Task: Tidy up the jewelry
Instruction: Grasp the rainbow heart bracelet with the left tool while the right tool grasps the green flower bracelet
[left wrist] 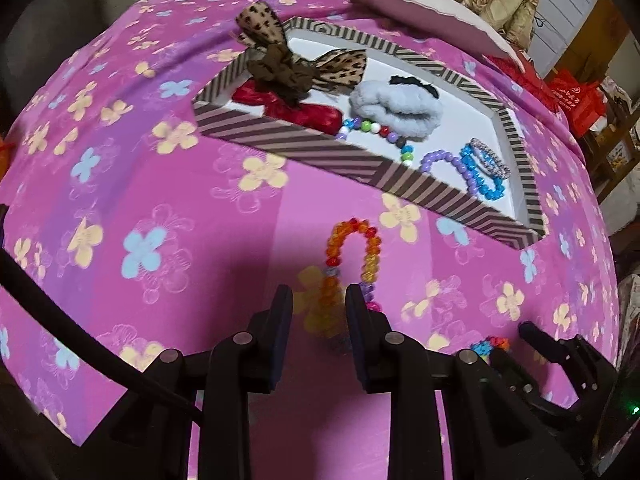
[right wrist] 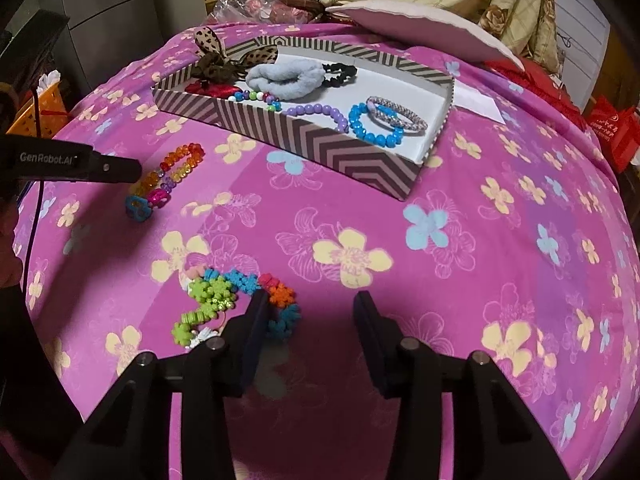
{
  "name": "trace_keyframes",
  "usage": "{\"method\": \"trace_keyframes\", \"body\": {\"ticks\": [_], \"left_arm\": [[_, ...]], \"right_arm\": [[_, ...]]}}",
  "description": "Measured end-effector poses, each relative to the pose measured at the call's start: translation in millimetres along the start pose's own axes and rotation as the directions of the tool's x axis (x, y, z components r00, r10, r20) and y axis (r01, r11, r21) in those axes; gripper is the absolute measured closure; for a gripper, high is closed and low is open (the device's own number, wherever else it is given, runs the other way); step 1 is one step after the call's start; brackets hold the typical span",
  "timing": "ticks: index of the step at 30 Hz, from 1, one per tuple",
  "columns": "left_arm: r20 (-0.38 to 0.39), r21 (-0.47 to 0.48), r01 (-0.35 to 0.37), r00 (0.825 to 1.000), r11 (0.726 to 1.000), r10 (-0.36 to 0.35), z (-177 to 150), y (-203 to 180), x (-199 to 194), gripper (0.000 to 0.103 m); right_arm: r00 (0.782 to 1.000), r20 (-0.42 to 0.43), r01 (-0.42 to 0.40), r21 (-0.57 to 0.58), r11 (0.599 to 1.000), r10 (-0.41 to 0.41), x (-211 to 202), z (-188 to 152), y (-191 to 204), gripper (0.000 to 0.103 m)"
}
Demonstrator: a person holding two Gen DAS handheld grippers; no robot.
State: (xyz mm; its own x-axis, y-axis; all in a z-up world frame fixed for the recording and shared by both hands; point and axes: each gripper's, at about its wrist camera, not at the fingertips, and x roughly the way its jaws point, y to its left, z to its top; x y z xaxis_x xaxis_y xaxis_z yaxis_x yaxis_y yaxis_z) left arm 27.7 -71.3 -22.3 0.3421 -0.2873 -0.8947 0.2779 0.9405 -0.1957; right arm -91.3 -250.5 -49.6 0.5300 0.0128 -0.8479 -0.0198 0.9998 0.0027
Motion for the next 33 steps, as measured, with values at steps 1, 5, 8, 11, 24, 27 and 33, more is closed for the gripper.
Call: {"method": "trace_keyframes", "body": {"ticks": [1, 5, 8, 11, 24, 27, 33], "left_arm": [[0.002, 0.002, 0.0, 1.0, 1.0, 0.0, 1, -2, 0, 0.054], [0.011, 0.047, -0.029, 1.0, 0.998, 0.029, 6, -18, 2, 0.054], [0.012, 0.096, -0.084, 0.996, 0.992, 0.083, 8, -32, 11, 0.054], [0.0, 0.13, -0.125, 0.992, 0.984, 0.126, 7, -39, 20, 0.054], [-0.027, 0.158, -0.118, 0.992, 0.98, 0.123, 11, -49, 35, 0.064], [-0.054, 0.108, -0.026, 0.998, 0.994, 0.032, 15, -39, 32, 0.066], [-0.044, 0.032, 0.083, 0.996, 0.996, -0.082, 21, -19, 7, 0.075]], "right_arm": [[1.0, 0.0, -0.001, 0.0, 1.0, 0.001, 0, 0, 0, 0.057], [1.0, 0.005, -0.005, 0.003, 1.0, 0.005, 0, 0, -1, 0.057], [1.0, 0.005, -0.006, 0.003, 1.0, 0.006, -1, 0, -1, 0.057], [1.0, 0.005, -0.011, 0.003, 1.0, 0.011, -1, 0, -1, 0.057], [1.0, 0.012, -0.007, -0.017, 1.0, 0.007, 1, 2, 0, 0.061], [1.0, 0.022, -0.008, -0.019, 1.0, 0.009, 1, 3, -2, 0.088], [0.997, 0.069, -0.04, -0.006, 0.999, 0.04, -16, 9, -4, 0.09]]}}
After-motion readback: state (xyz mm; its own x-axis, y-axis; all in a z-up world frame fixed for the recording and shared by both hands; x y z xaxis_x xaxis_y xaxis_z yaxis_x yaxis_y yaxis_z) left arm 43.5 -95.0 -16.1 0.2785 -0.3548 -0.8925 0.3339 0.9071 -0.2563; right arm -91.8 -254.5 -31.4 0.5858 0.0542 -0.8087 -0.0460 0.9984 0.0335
